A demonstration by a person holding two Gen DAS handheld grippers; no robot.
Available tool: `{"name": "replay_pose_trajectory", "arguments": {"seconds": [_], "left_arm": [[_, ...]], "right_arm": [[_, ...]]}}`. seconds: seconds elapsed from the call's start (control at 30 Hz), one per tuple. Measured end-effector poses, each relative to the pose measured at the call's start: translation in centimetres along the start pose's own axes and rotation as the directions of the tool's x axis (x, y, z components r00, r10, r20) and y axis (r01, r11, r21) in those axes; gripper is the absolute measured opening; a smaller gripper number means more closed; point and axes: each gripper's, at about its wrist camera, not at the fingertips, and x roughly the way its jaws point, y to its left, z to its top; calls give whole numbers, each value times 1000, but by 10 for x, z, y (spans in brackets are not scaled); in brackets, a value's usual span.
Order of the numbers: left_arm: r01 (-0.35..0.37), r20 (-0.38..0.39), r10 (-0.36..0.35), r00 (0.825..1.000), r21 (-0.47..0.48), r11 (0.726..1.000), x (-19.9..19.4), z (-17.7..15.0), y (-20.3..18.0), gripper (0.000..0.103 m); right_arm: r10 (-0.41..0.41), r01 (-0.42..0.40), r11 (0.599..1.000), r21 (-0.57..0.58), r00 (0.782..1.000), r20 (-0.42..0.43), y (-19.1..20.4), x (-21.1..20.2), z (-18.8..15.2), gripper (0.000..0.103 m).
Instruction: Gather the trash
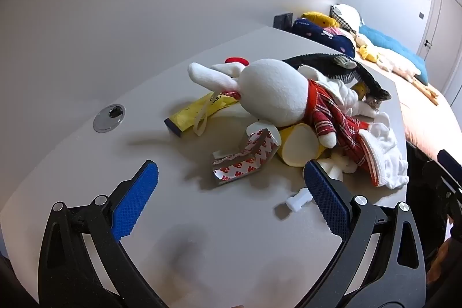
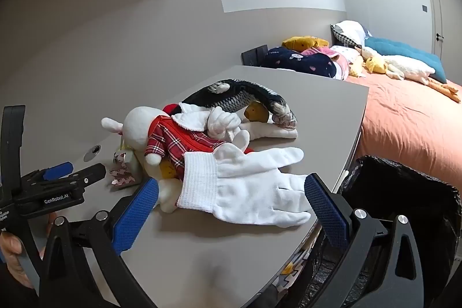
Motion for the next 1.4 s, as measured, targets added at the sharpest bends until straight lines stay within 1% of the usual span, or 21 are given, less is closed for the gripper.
{"name": "replay_pose_trajectory", "arguments": {"seconds": [0.07, 0.1, 0.33, 0.43, 0.47, 0.5, 0.77, 1.4], "left_arm": [[2, -6, -2, 1000, 3, 1000, 1, 1, 0, 98], [-1, 14, 1, 1000, 0, 1000, -1, 2, 3, 98], [0, 10, 0, 1000, -6, 1000, -4, 2, 6, 98], [-3, 14, 3, 1000, 5, 1000, -7, 3, 5, 98], [0, 4, 0, 1000, -22, 1000, -2, 2, 9, 98], [0, 4, 0, 1000, -24, 1000, -1, 2, 9, 98], [1, 8, -1, 1000, -19, 1000, -2, 1, 8, 98], [1, 2, -1, 1000, -12, 1000, -6, 2, 4, 98]], "right_arm": [[4, -4, 1000, 1, 1000, -4, 0, 0, 0, 101], [5, -5, 1000, 1, 1000, -5, 0, 0, 0, 101], [-2, 2, 1000, -5, 1000, -5, 5, -2, -3, 101], [-4, 4, 1000, -3, 1000, -6, 6, -4, -4, 101], [-4, 4, 1000, -4, 1000, -5, 6, -4, -5, 101], [-4, 4, 1000, -5, 1000, -4, 7, -5, -5, 101], [-3, 3, 1000, 13, 1000, -8, -5, -4, -3, 101], [-6, 6, 1000, 15, 1000, -8, -6, -7, -3, 101]]}}
